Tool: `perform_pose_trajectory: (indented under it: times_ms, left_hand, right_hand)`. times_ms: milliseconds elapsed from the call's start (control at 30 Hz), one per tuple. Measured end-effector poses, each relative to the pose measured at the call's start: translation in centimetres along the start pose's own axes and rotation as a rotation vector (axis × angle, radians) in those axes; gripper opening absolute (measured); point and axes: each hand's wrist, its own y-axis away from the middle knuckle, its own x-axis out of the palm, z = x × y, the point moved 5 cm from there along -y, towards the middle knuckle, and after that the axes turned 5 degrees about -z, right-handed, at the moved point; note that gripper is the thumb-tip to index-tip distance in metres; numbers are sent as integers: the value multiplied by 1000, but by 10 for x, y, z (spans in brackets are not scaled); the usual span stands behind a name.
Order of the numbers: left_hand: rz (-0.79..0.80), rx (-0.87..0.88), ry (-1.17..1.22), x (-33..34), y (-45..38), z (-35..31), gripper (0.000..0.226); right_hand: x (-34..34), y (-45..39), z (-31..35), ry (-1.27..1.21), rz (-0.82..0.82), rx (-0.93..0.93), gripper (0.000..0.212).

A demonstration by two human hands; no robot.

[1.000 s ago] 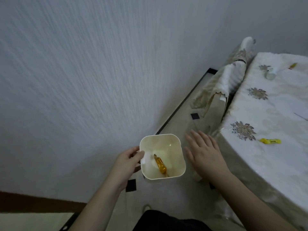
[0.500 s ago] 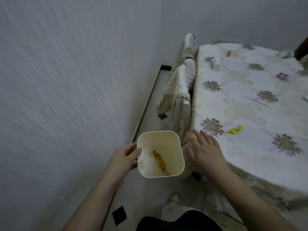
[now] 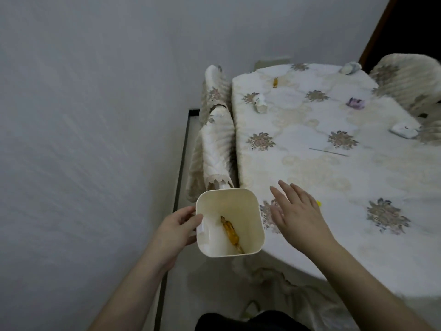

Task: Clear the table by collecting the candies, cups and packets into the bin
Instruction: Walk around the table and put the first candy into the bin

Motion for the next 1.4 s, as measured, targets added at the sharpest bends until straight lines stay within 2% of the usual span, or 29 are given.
perform_pose_trajectory:
  times_ms: [333, 633, 933, 1067, 1300, 1400]
  left_hand:
    - [197, 29, -43, 65, -90, -35, 28]
    - [399, -33, -110, 122, -184, -40, 29]
    - [578, -31, -300, 165, -270, -53, 33]
    - [645, 16, -369, 189, -293, -50, 24]
    - [779, -13, -456, 218, -313, -43, 20]
    - [802, -14, -487, 228, -315, -42, 21]
  right_hand:
    - [12, -39, -78, -11, 15, 228, 55]
    - [38, -61, -120, 16, 52, 506, 59]
    - [72, -89, -121, 0, -44, 800, 51]
    - [94, -80, -133, -13, 9, 953, 53]
    - [130, -67, -130, -11, 66, 1209, 59]
    - [142, -66, -135, -52, 94, 1243, 59]
